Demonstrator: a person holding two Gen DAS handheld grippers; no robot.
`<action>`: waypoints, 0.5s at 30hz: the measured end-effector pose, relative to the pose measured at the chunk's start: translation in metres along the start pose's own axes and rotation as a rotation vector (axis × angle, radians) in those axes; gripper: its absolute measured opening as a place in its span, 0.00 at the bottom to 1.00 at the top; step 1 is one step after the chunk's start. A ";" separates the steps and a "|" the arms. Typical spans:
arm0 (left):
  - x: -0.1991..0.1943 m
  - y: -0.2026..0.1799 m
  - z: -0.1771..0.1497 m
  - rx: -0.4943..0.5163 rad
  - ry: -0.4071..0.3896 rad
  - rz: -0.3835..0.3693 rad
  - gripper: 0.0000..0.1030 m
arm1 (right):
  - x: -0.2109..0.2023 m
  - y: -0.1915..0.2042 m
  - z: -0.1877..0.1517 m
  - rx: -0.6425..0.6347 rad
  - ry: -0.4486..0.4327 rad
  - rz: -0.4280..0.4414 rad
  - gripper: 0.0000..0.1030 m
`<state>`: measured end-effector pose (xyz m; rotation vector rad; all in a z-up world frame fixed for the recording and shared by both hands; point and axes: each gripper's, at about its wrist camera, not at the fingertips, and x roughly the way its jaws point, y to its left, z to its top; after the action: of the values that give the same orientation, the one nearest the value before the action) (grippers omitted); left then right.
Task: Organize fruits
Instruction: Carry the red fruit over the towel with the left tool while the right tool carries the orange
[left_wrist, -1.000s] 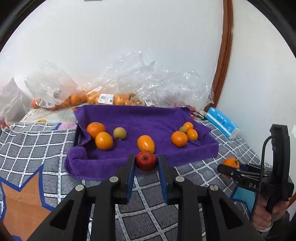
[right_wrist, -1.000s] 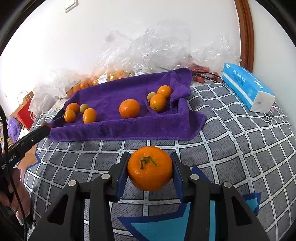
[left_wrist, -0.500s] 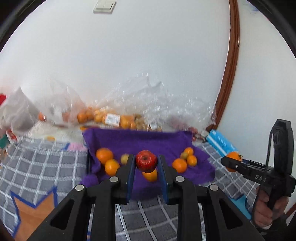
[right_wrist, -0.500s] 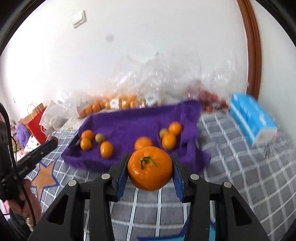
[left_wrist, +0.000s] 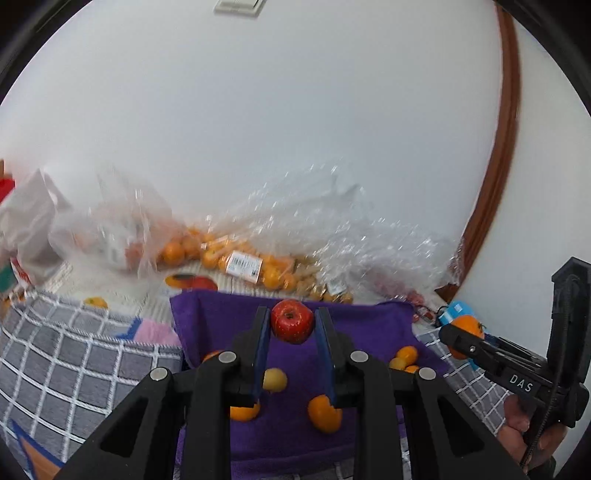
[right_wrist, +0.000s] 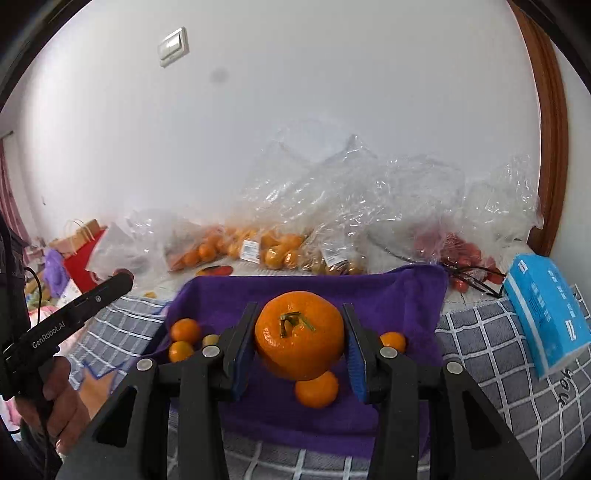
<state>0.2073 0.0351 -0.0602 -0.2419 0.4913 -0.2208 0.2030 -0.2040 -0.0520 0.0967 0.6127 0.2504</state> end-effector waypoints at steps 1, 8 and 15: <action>0.003 0.002 -0.004 -0.006 0.007 -0.001 0.23 | 0.003 -0.002 -0.004 0.003 0.002 0.001 0.42; 0.020 0.018 -0.018 -0.050 0.065 -0.015 0.23 | 0.022 -0.025 -0.015 0.032 0.061 -0.008 0.42; 0.033 0.031 -0.025 -0.101 0.106 -0.022 0.23 | 0.023 -0.043 -0.018 0.063 0.050 -0.049 0.42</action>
<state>0.2281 0.0516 -0.1047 -0.3351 0.6056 -0.2315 0.2195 -0.2393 -0.0870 0.1361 0.6714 0.1866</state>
